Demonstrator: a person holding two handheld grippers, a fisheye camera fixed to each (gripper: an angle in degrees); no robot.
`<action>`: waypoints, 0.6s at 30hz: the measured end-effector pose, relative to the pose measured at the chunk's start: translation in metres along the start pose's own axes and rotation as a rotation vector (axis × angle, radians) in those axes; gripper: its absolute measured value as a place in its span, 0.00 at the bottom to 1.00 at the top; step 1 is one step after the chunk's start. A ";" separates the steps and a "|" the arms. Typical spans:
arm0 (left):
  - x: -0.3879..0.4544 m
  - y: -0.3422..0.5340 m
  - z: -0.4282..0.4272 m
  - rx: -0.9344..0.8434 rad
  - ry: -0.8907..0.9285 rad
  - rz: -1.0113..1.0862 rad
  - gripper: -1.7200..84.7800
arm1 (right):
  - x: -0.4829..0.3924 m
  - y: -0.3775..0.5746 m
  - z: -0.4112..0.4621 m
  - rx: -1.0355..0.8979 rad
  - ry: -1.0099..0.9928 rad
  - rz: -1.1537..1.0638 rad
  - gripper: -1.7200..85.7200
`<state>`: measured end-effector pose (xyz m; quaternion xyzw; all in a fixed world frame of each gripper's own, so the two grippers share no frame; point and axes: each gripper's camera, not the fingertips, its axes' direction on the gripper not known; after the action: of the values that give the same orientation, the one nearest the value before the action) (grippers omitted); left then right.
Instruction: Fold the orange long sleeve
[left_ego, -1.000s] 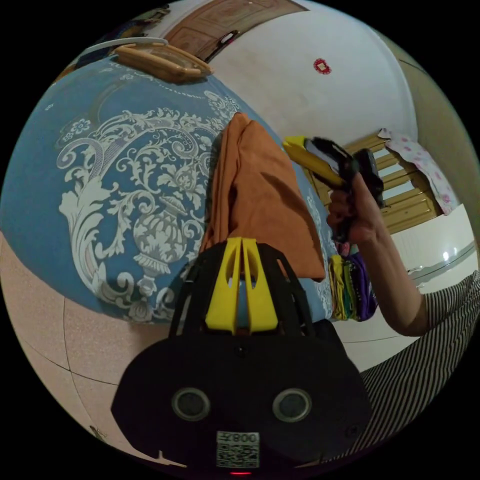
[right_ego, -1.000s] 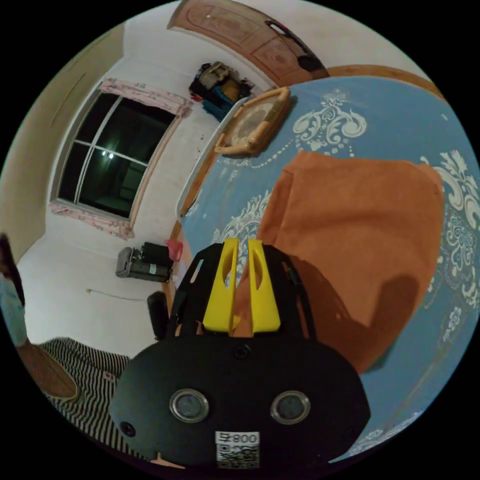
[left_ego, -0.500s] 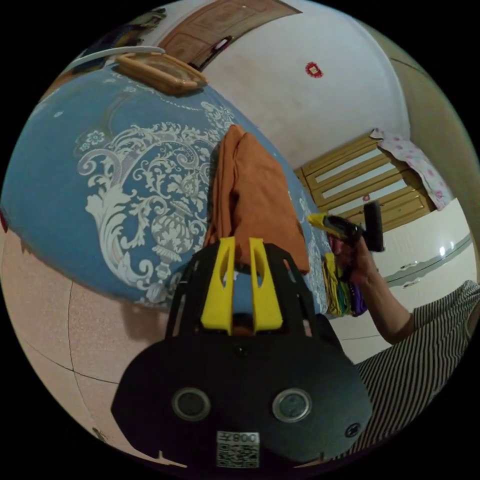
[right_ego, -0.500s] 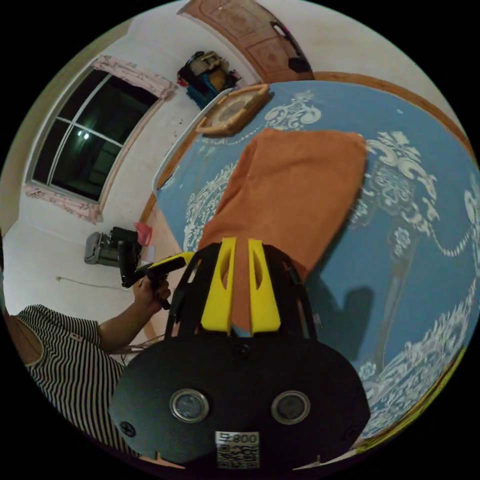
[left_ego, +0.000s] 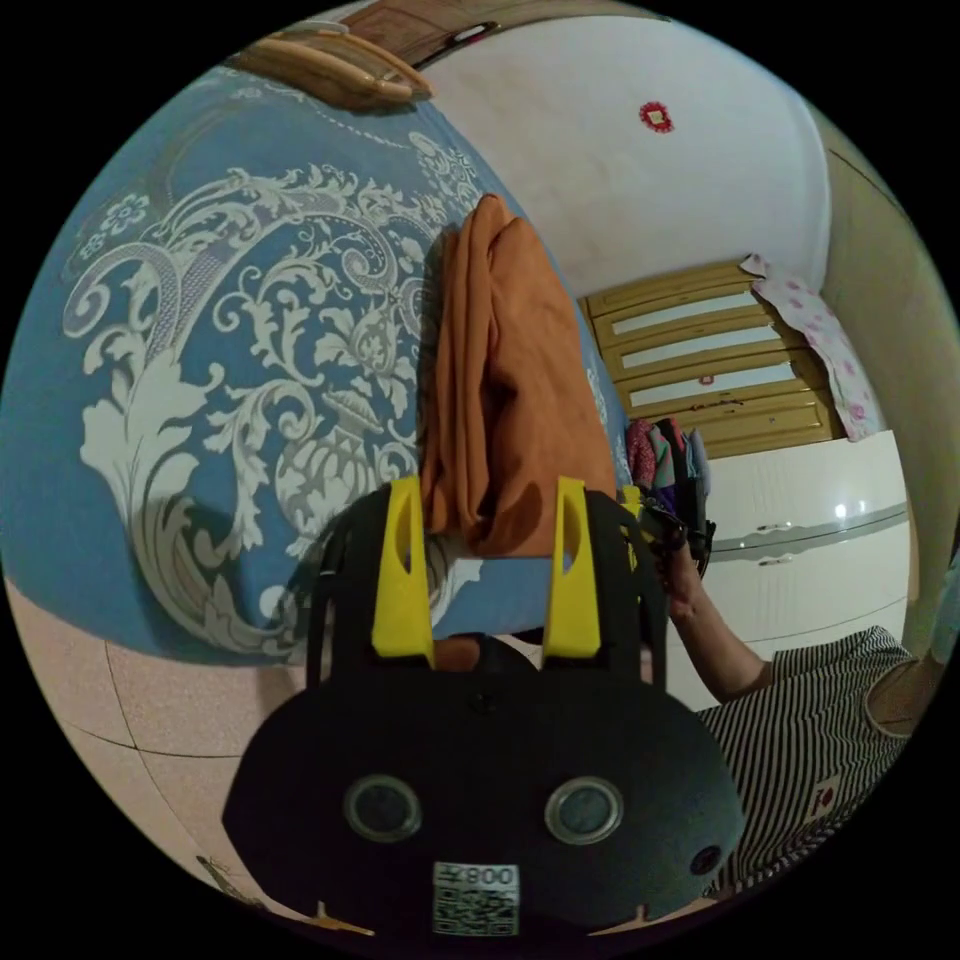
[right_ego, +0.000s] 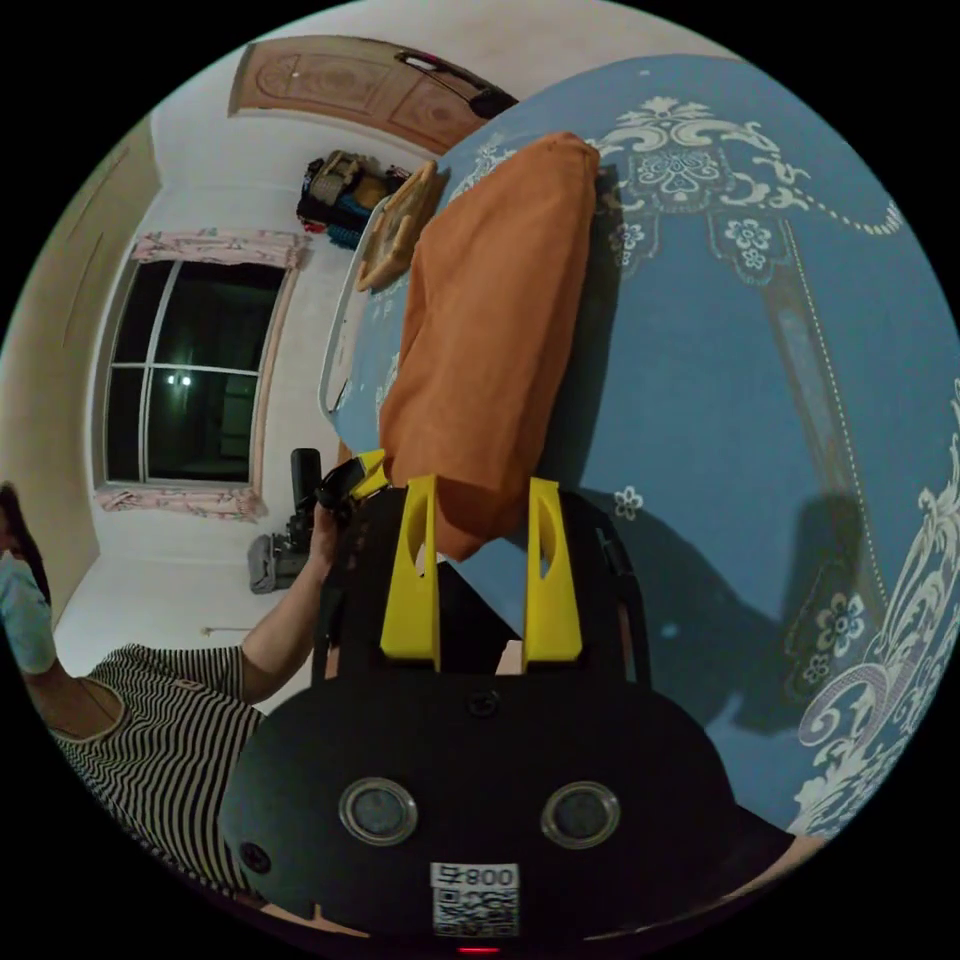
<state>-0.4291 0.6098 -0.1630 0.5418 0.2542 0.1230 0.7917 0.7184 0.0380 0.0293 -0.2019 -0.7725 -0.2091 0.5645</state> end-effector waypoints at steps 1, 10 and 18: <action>-0.001 -0.003 0.000 -0.008 0.011 -0.001 0.22 | 0.005 0.003 -0.005 -0.001 -0.021 0.018 0.18; -0.003 -0.030 0.022 -0.125 0.048 0.036 0.17 | 0.019 0.005 -0.023 -0.025 -0.142 0.065 0.21; -0.037 -0.034 0.041 -0.144 0.303 -0.097 0.11 | 0.022 0.004 -0.052 -0.070 -0.270 0.114 0.17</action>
<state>-0.4409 0.5475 -0.1725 0.4461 0.3871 0.1829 0.7859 0.7551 0.0145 0.0655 -0.2913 -0.8209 -0.1747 0.4591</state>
